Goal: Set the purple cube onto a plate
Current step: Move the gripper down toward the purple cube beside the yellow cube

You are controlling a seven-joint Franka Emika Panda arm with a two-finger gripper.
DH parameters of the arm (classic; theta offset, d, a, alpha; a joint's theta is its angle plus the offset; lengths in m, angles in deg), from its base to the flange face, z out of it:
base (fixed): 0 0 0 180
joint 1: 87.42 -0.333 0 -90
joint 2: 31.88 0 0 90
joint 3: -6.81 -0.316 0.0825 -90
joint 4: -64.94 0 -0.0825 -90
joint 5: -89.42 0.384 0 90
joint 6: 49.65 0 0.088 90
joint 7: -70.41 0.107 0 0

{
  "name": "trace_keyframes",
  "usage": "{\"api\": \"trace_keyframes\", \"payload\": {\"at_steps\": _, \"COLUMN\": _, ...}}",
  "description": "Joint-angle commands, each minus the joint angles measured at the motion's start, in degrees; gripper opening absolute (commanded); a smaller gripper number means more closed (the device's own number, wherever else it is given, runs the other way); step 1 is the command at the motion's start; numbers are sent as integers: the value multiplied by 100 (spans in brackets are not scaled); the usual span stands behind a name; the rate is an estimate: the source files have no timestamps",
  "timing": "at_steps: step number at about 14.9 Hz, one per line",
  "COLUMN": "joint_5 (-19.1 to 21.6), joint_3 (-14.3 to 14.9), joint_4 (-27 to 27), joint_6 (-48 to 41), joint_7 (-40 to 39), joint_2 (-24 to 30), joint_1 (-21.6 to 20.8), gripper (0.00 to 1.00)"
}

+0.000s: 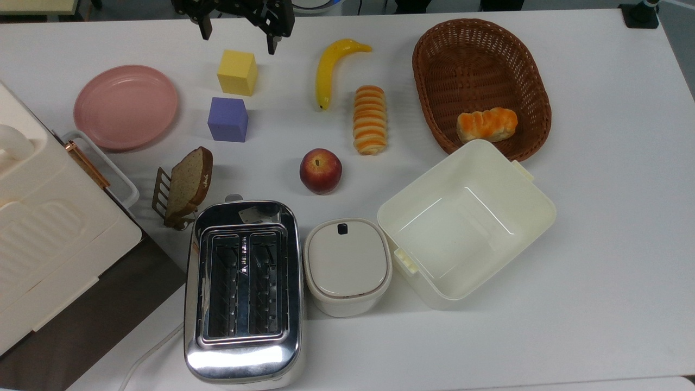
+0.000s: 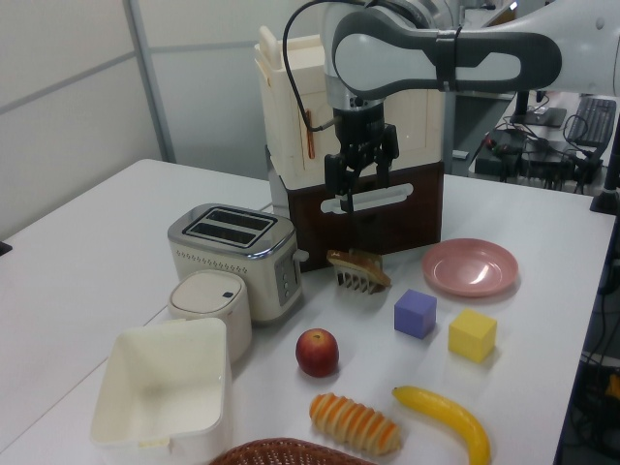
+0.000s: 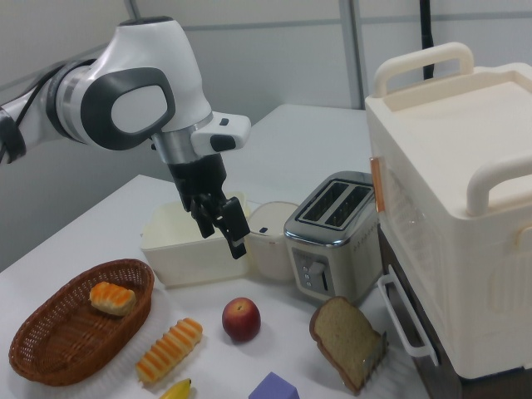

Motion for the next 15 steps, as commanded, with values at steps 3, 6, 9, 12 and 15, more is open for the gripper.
{"api": "trace_keyframes", "payload": {"at_steps": 3, "joint_5": 405, "joint_3": 16, "joint_4": -130, "joint_6": -3, "joint_7": 45, "joint_2": 230, "joint_1": 149, "gripper": 100}}
{"api": "trace_keyframes", "payload": {"at_steps": 6, "joint_5": 396, "joint_3": 16, "joint_4": -148, "joint_6": -29, "joint_7": 1, "joint_2": 230, "joint_1": 140, "gripper": 100}}
{"api": "trace_keyframes", "payload": {"at_steps": 9, "joint_5": 378, "joint_3": 7, "joint_4": -156, "joint_6": -20, "joint_7": -8, "joint_2": 230, "joint_1": 141, "gripper": 100}}
{"api": "trace_keyframes", "payload": {"at_steps": 12, "joint_5": 387, "joint_3": -2, "joint_4": -192, "joint_6": -55, "joint_7": -8, "joint_2": 230, "joint_1": 123, "gripper": 100}}
{"api": "trace_keyframes", "payload": {"at_steps": 15, "joint_5": 387, "joint_3": 24, "joint_4": -165, "joint_6": -204, "joint_7": -8, "joint_2": 230, "joint_1": 123, "gripper": 100}}
